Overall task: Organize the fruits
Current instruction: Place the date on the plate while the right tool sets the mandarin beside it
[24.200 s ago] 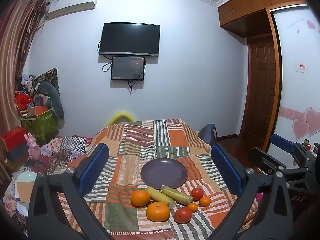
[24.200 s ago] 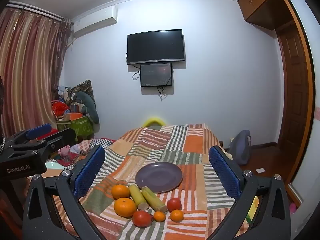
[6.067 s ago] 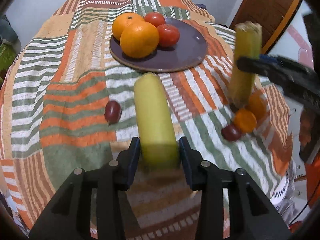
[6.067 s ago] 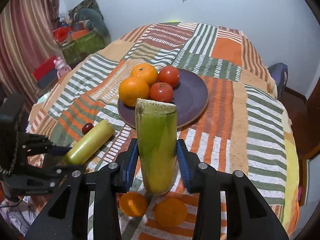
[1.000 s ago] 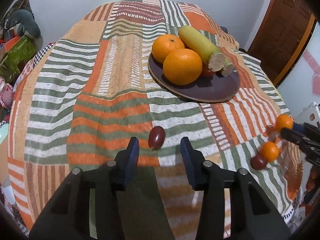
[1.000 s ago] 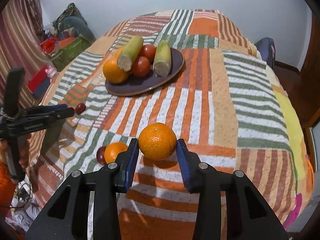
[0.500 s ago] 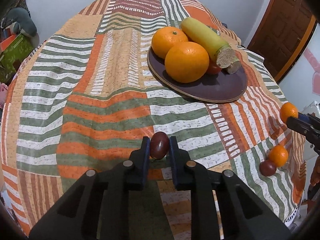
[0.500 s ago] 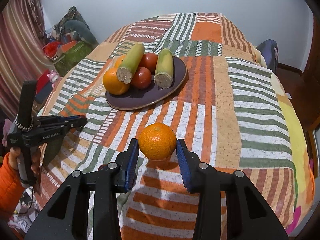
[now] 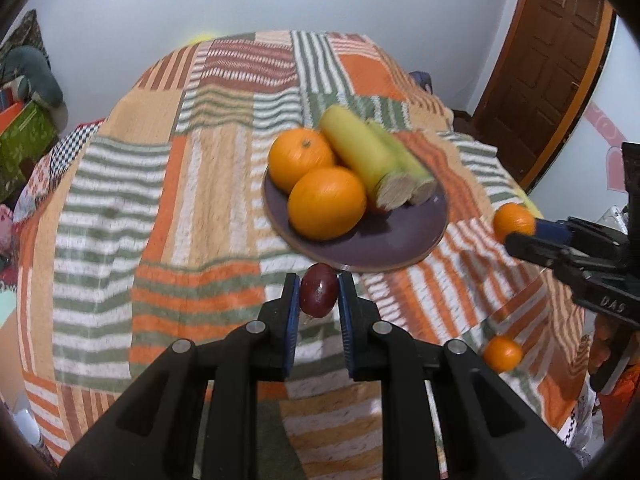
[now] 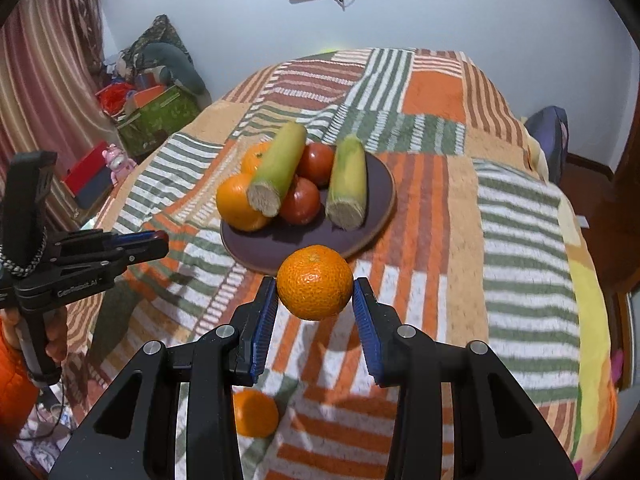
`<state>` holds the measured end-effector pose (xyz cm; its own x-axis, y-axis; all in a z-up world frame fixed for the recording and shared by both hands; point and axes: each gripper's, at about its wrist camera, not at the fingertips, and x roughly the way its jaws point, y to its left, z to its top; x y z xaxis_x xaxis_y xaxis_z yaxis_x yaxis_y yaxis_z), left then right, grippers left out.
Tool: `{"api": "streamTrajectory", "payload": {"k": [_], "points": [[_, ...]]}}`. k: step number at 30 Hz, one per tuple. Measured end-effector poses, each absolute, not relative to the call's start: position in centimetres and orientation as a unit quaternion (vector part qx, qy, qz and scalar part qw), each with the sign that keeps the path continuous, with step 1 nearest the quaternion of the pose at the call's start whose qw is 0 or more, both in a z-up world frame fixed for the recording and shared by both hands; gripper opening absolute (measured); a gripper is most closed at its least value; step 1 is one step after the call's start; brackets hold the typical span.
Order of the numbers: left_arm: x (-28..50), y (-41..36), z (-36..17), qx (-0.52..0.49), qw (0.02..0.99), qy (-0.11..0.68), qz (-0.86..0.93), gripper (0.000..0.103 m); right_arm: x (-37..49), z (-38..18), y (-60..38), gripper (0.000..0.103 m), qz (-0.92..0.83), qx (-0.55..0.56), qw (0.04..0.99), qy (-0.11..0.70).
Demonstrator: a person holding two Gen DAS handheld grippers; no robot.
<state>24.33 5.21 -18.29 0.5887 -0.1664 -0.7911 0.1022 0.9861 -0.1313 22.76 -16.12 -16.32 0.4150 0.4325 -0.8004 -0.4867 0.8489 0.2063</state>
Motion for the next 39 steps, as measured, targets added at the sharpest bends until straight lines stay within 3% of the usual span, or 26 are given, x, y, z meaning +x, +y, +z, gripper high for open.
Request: {"api": "streamTrajectory", "payload": {"k": [34, 37, 39], "points": [[30.2, 2.3, -22.5, -0.022, 0.867, 0.489, -0.095, 0.019, 27.1, -21.0, -12.0, 0.036, 0.296, -0.069, 0.805, 0.509], [30.3, 2.4, -22.8, -0.028, 0.86, 0.5, -0.099, 0.027, 27.2, -21.0, -11.9, 0.036, 0.3, -0.069, 0.803, 0.51], [30.0, 2.3, -22.6, -0.028, 0.862, 0.497, -0.096, 0.041, 27.2, -21.0, -11.9, 0.036, 0.3, -0.069, 0.802, 0.511]]}}
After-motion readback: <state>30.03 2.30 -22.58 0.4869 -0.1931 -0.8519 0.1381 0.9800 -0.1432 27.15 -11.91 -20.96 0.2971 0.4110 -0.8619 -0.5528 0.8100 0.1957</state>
